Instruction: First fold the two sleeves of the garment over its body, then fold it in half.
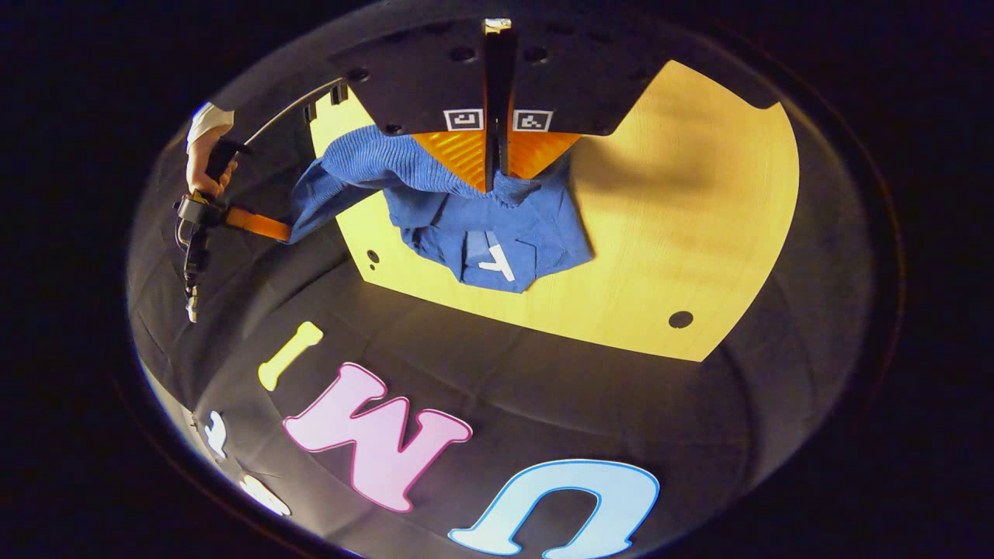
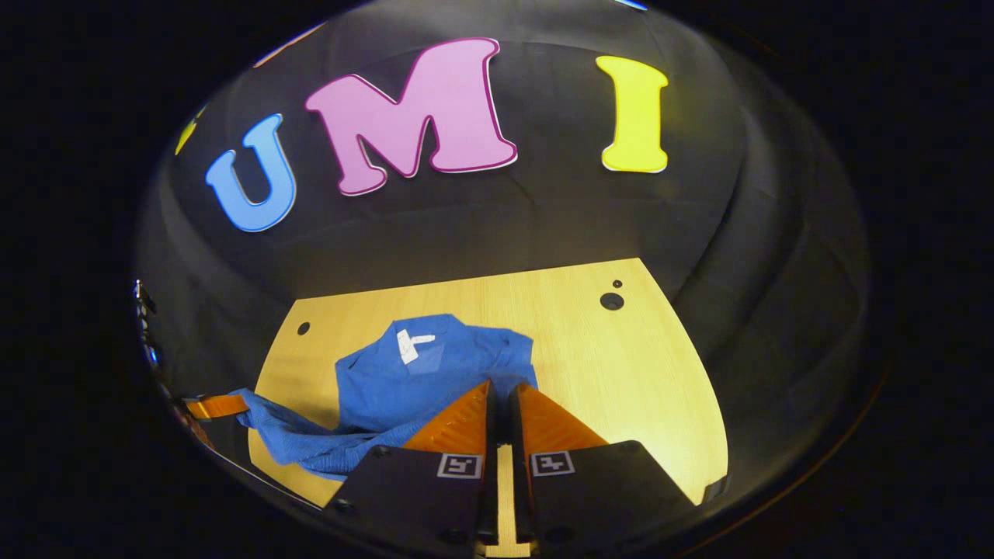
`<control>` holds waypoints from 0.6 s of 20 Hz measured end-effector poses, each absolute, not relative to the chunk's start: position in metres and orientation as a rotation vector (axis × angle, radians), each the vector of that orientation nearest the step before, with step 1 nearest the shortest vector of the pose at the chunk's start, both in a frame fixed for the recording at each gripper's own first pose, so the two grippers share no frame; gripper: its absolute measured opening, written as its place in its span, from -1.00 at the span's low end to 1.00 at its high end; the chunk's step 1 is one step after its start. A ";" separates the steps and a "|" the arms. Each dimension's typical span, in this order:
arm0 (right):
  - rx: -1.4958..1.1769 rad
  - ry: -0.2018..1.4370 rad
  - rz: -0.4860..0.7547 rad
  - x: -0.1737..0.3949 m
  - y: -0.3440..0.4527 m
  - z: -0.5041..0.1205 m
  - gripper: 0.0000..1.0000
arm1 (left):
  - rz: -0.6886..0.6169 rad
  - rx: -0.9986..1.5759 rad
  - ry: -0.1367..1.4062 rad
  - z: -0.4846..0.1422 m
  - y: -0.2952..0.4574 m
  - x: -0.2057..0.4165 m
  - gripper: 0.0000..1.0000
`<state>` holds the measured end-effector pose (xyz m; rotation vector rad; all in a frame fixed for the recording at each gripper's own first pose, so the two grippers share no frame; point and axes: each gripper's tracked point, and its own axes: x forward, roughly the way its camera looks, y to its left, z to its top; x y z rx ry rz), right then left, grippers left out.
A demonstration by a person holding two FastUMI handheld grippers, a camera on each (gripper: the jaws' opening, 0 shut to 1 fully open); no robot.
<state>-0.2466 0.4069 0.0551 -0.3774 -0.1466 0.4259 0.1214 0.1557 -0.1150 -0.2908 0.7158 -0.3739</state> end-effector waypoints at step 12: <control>-0.481 0.107 0.346 -0.004 0.472 0.048 -0.83 | -0.182 -0.324 0.855 -0.216 0.134 0.296 -0.88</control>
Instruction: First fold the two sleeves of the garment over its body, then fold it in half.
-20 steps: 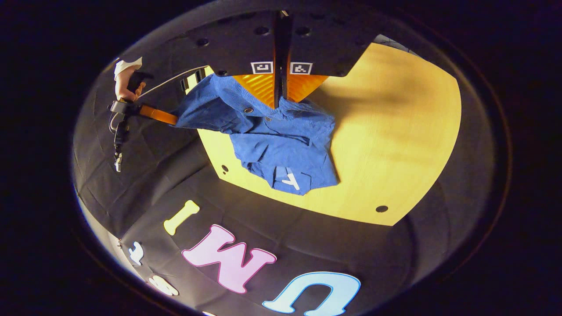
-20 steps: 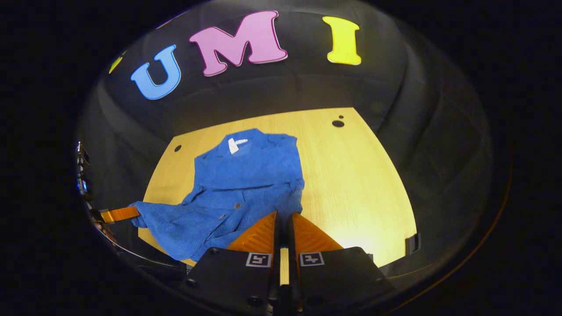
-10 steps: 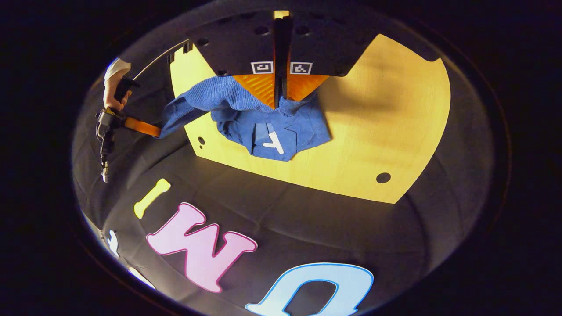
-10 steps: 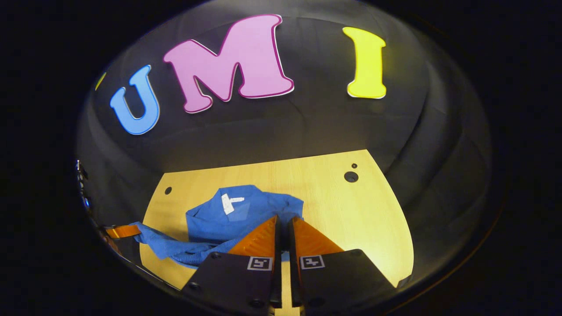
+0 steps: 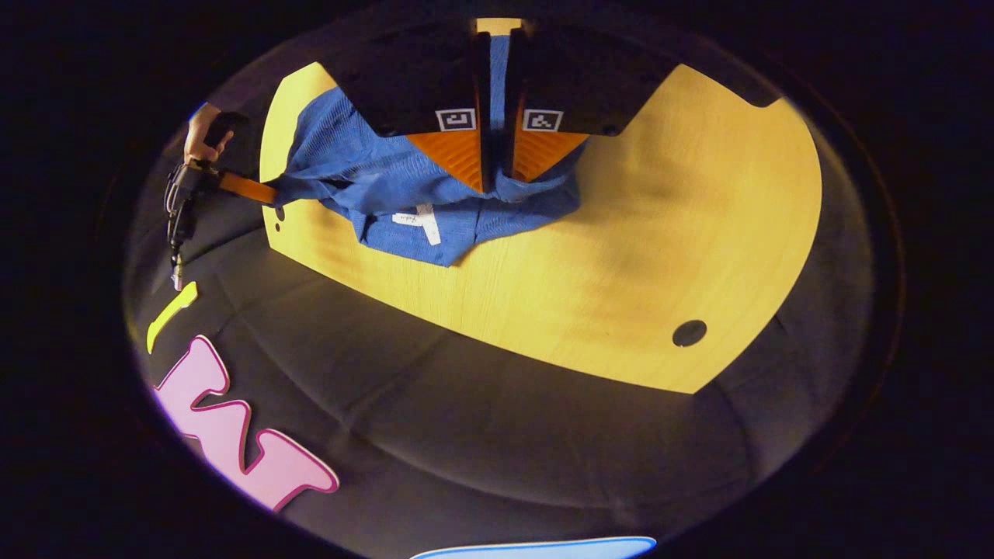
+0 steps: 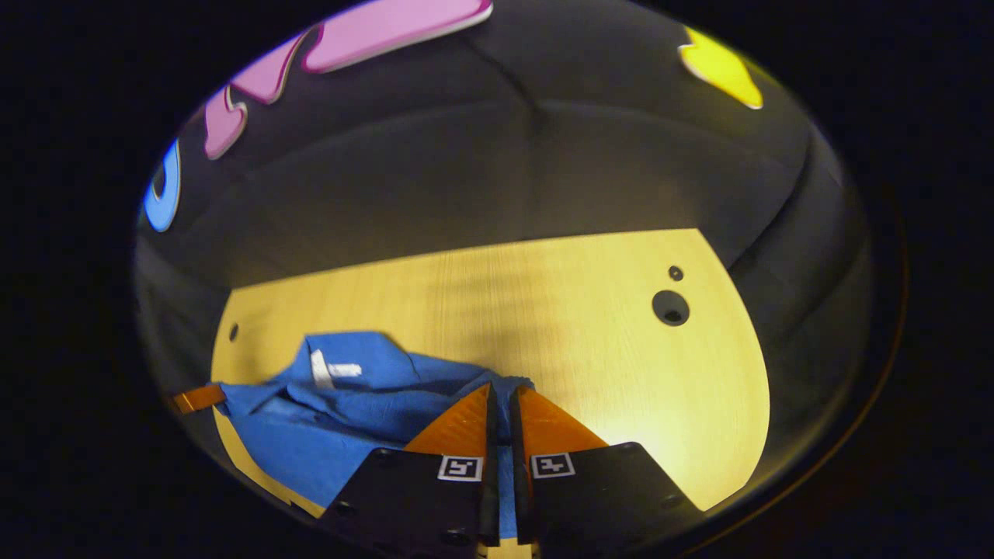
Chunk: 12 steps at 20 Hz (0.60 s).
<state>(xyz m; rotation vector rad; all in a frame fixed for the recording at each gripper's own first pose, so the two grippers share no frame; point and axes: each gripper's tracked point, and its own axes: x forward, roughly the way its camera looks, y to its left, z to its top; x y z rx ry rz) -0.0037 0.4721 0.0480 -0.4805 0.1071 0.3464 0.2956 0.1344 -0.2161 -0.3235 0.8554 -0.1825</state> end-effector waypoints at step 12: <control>-0.655 -0.157 0.510 -0.030 0.521 0.060 0.83 | -0.251 -0.030 0.282 -0.134 0.086 0.335 0.47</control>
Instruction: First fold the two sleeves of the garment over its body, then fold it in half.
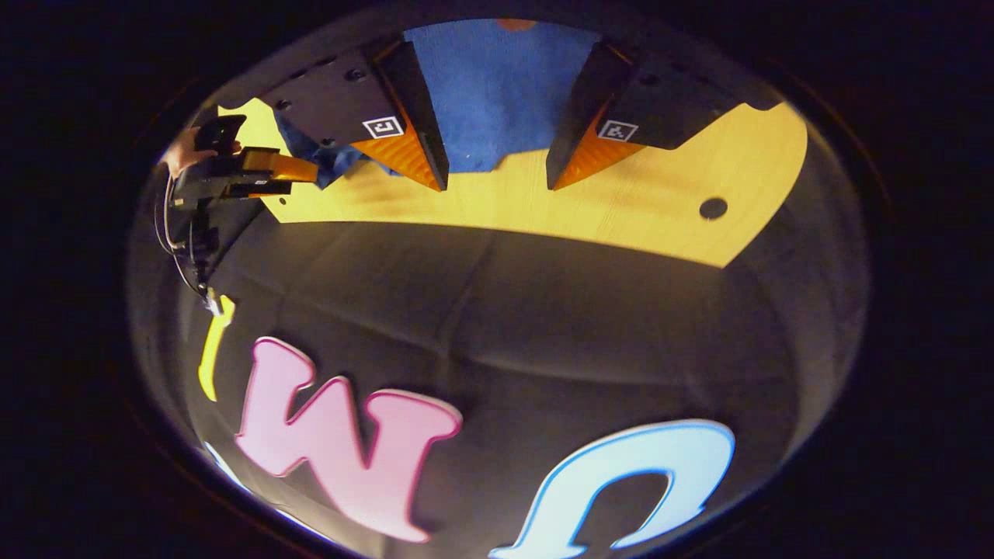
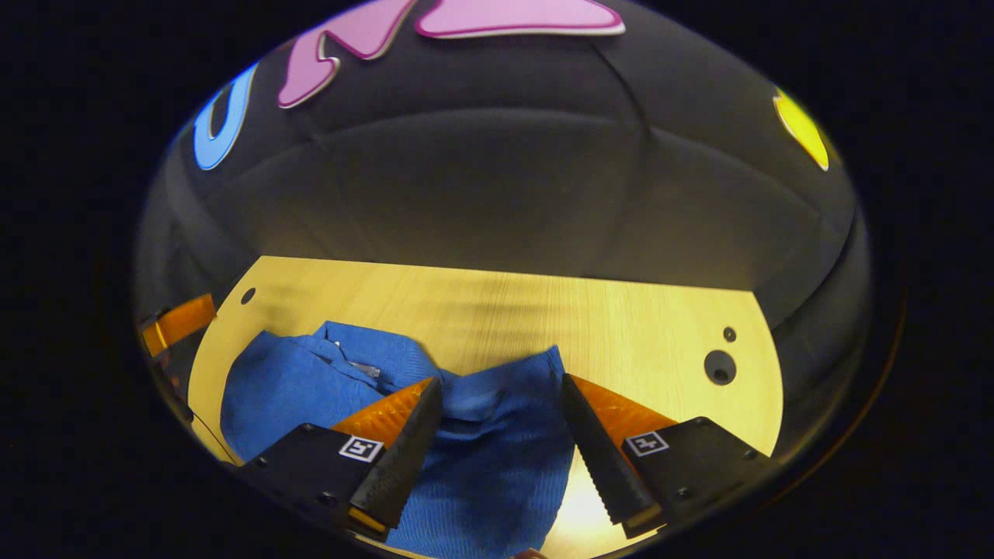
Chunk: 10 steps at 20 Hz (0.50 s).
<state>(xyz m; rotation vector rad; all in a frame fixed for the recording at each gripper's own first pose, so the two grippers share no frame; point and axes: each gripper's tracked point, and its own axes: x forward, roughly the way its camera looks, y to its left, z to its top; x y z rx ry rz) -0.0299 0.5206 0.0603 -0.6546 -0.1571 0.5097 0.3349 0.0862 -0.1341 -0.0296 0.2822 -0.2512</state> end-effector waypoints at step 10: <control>-0.598 -0.460 0.581 -0.208 0.488 0.076 0.86 | -0.335 0.185 0.003 -0.010 0.023 0.180 0.51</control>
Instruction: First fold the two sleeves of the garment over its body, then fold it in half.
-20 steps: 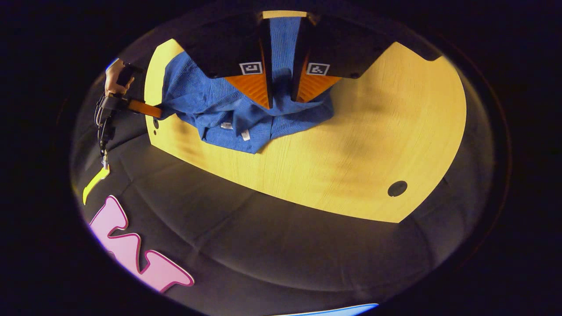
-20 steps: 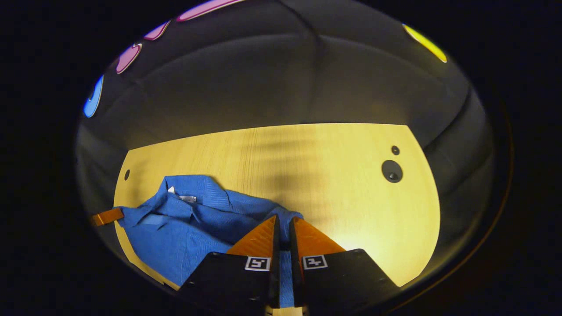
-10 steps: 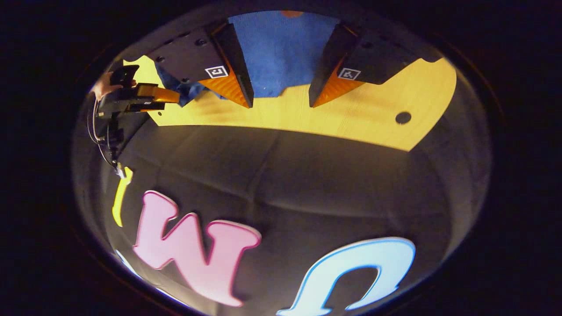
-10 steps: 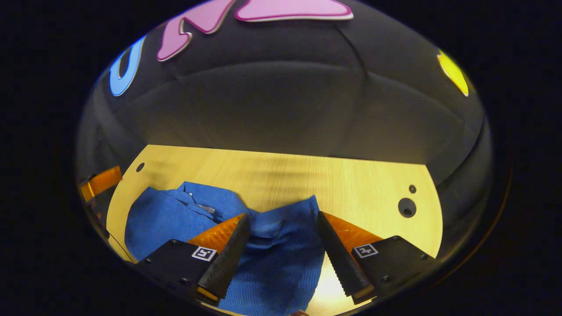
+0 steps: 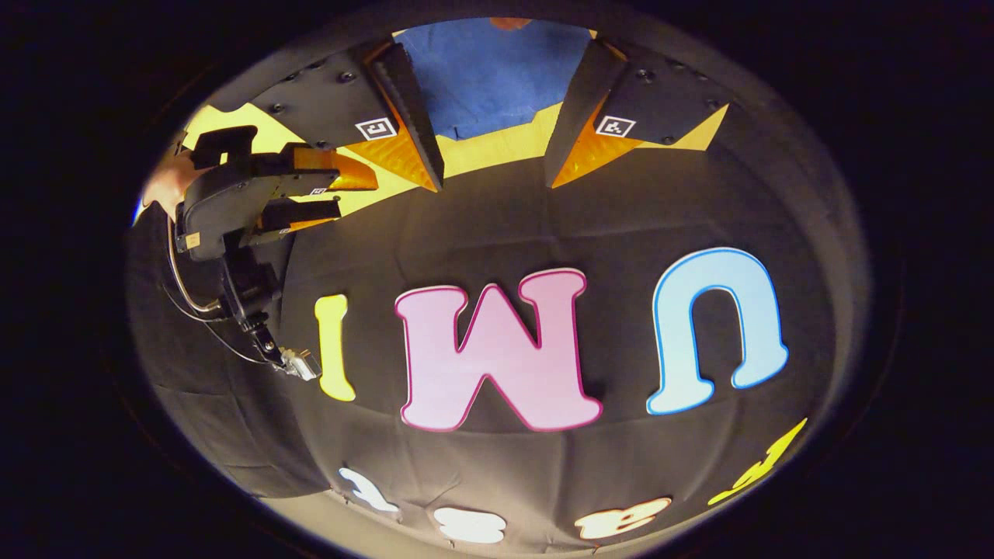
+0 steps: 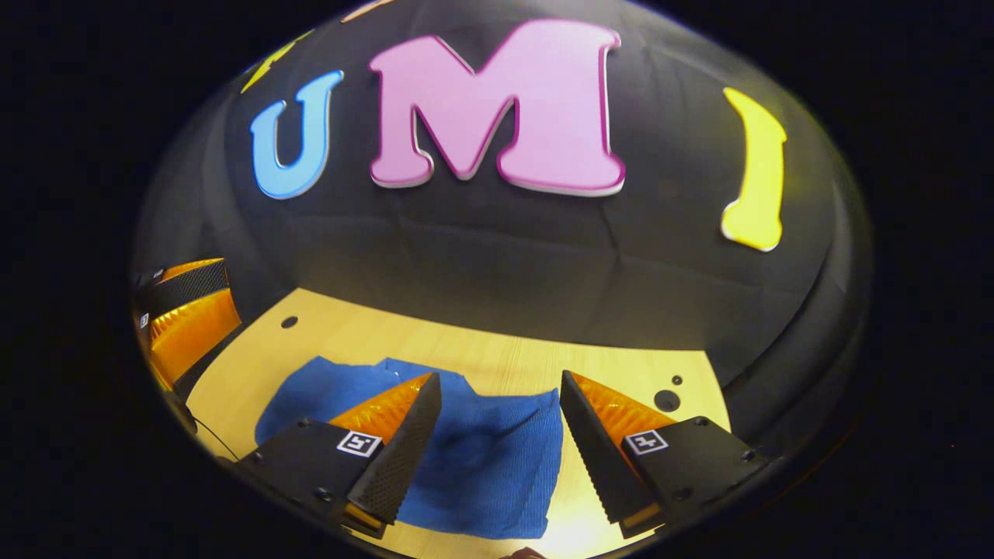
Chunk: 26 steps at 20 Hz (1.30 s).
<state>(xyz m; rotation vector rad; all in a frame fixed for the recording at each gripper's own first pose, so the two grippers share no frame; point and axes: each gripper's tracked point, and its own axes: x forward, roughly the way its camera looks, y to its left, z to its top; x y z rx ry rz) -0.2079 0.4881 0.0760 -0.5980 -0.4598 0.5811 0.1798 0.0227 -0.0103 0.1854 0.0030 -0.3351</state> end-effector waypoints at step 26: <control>-0.487 -0.886 0.694 -0.586 0.276 -0.100 0.91 | -0.232 0.052 -0.225 0.011 0.058 -0.203 0.63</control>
